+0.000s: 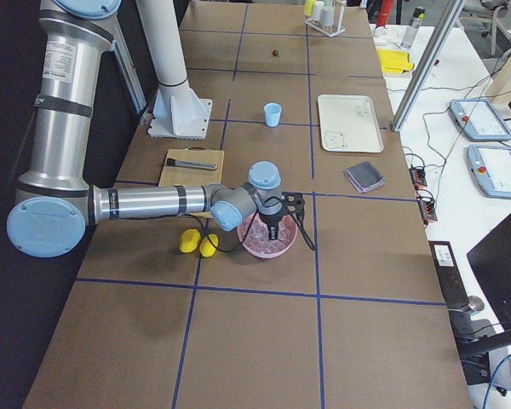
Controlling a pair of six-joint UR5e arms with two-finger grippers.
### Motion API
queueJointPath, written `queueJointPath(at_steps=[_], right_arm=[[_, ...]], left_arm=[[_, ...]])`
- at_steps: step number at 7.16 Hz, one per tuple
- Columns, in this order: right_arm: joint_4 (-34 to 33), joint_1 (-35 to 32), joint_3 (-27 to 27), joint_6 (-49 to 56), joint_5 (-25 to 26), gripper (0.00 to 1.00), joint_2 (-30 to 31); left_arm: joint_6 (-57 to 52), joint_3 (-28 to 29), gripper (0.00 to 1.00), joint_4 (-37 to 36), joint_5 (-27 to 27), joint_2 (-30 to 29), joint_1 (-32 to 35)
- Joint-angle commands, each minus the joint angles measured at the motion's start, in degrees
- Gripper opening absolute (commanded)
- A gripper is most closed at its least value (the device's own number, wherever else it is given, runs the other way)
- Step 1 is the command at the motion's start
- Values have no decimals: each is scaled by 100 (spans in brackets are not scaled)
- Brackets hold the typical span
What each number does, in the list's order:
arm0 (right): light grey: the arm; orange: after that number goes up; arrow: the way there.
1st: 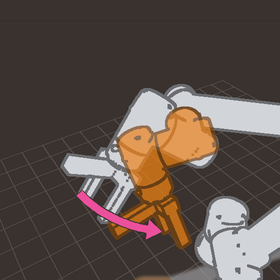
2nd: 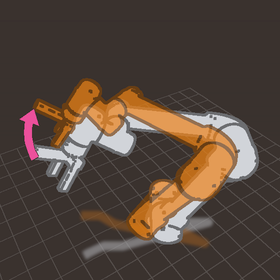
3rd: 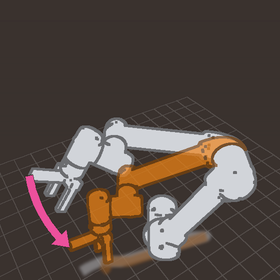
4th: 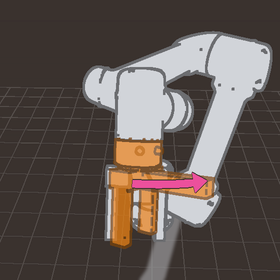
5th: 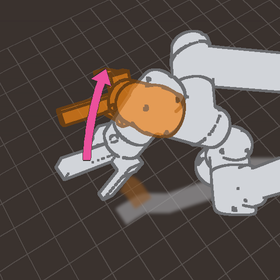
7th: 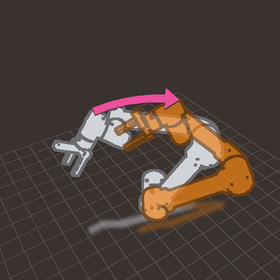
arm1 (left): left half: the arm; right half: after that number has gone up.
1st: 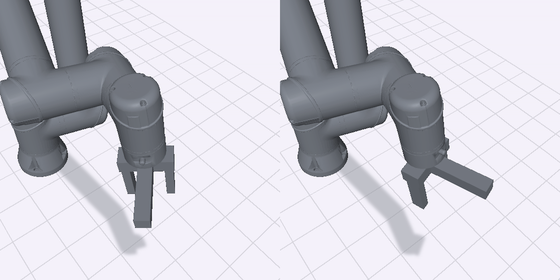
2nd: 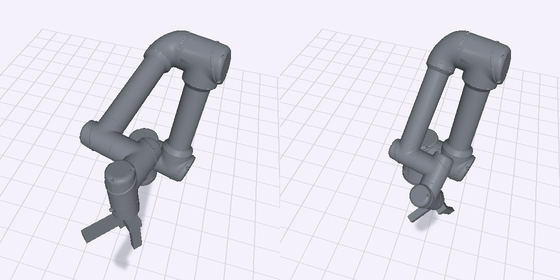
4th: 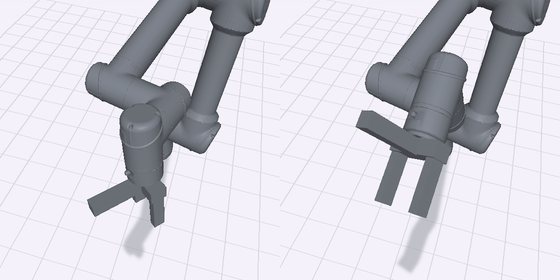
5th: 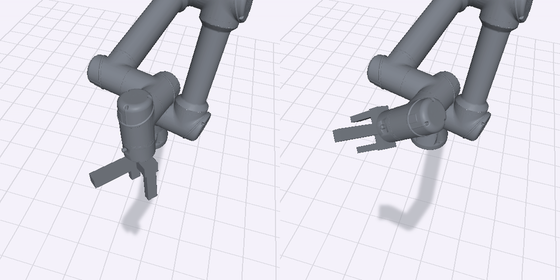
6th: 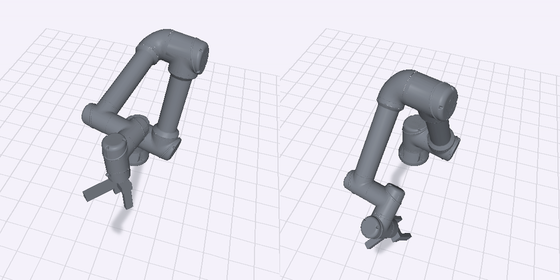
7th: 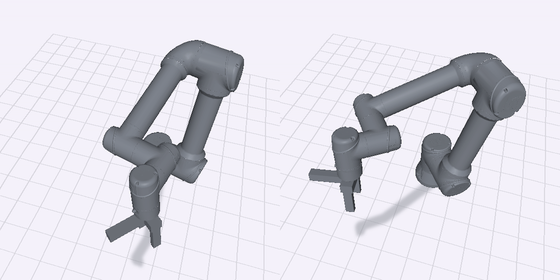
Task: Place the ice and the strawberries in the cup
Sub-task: 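Lower the right gripper into the pink bowl and grasp an ice cube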
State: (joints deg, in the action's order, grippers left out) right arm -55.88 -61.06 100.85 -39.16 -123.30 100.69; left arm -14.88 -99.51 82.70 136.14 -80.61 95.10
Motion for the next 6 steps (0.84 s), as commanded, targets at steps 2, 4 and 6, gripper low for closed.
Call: queueJointPath(at_steps=[2, 4, 6], right_arm=[[-54, -107, 302, 14, -106, 2, 12], [-264, -667, 444, 14, -526, 3, -75], [-1392, -810, 1091, 23, -642, 0, -337]], left_arm=[[3, 10, 100, 0, 0, -7, 0], [3, -7, 100, 0, 0, -7, 0], [3, -8, 100, 0, 0, -7, -9]])
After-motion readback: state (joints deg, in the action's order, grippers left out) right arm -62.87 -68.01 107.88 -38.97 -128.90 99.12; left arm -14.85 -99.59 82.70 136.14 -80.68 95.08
